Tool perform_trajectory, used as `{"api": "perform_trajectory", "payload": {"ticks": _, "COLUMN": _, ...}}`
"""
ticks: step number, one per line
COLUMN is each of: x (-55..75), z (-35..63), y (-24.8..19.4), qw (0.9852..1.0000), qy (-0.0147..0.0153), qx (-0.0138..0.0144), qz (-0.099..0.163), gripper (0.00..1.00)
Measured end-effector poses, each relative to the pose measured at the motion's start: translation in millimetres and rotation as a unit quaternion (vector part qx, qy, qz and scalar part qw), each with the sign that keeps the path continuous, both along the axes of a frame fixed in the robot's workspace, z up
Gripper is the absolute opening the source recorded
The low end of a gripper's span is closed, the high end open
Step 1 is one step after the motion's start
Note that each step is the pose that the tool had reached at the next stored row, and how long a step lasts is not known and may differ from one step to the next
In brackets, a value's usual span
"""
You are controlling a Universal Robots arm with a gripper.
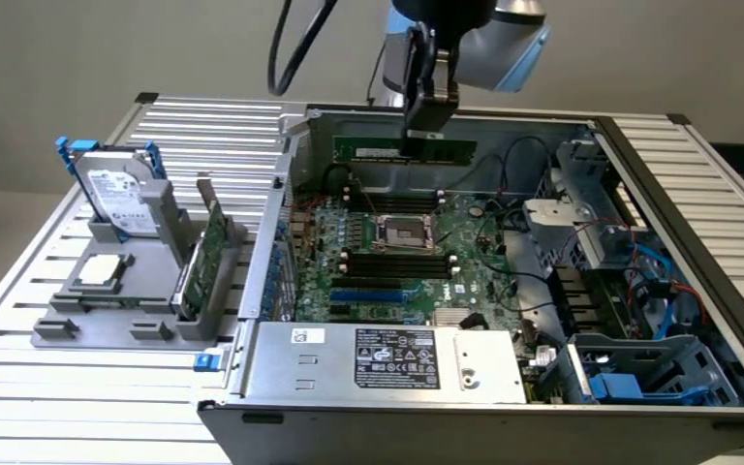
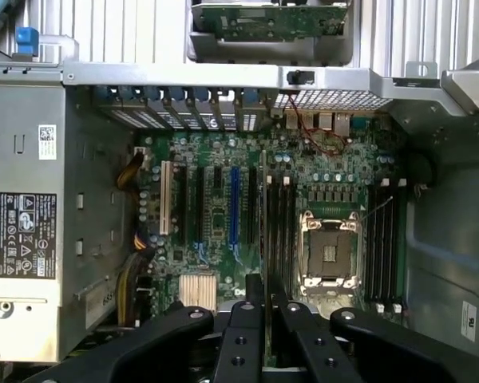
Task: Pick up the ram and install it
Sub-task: 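Pick up the ram and move it above insertion slot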
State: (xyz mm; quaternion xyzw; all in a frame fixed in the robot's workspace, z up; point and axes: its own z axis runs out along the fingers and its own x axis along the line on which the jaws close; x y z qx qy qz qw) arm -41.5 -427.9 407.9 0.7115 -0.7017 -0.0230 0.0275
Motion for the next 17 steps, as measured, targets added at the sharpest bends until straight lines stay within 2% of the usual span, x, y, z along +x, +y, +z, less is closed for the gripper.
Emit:
{"api": "perform_trajectory", "payload": {"ticks": 10, "x": 11.5, "z": -18.2, "y": 8.5, "qw": 1.0, "qy": 0.0, "qx": 0.0001, "qz": -0.01, "gripper": 0.14}}
{"api": "perform_trajectory", "payload": {"ticks": 17, "x": 15.0, "z": -31.0, "y": 16.0, "qw": 0.9999, "qy": 0.0, "qx": 0.0001, "qz": -0.017, "gripper": 0.14}}
